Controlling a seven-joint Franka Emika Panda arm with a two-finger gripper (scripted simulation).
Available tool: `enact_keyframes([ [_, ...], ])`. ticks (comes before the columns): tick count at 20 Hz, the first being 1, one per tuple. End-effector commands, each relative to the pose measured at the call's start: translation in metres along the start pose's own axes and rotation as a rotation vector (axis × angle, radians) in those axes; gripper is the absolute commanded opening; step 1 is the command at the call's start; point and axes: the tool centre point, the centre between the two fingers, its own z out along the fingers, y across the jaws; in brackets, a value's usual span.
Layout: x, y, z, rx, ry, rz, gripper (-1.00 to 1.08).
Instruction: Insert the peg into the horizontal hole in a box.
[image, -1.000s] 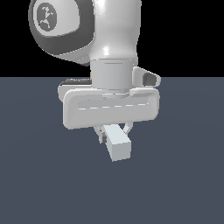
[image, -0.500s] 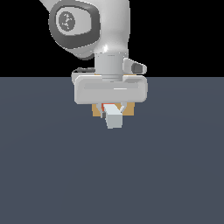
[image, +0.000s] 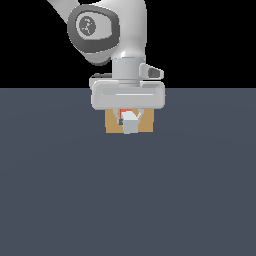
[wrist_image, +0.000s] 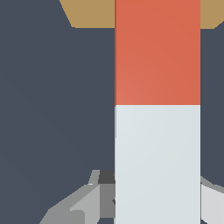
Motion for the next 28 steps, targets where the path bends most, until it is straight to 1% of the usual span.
enact_keyframes([
  [1,0.005,0.002,-0.003,-0.003,0.0,0.008,-1.0],
  [16,0.006,0.004,-0.003,-0.002,0.0,0.01,-1.0],
  [19,0.01,0.004,-0.003,-0.002,0.0,0.01,-1.0],
  [24,0.032,0.004,-0.003,-0.002,0.0,0.01,-1.0],
  [28,0.065,0.004,-0.004,-0.003,0.001,0.01,-1.0],
])
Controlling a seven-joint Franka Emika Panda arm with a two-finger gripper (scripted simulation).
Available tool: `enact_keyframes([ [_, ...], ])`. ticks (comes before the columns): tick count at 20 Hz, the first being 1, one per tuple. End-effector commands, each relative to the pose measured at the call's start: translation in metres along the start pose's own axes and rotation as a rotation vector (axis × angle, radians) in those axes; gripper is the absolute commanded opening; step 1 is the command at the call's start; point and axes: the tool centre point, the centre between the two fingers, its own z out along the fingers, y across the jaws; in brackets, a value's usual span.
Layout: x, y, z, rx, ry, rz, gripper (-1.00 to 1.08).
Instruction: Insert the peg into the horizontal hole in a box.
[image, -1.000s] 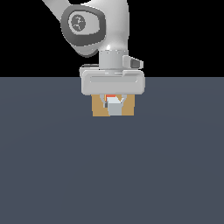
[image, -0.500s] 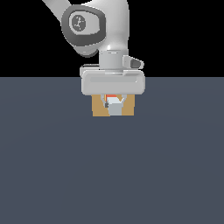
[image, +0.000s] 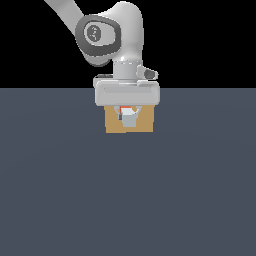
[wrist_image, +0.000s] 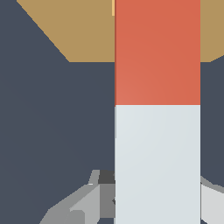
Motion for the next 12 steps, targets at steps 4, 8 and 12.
enact_keyframes([
  [4,0.046,0.0,-0.002,-0.004,0.001,-0.002,-1.0],
  [8,0.066,0.001,-0.002,-0.005,0.001,-0.002,-1.0],
  [12,0.072,0.002,-0.002,-0.005,0.001,-0.002,-1.0],
])
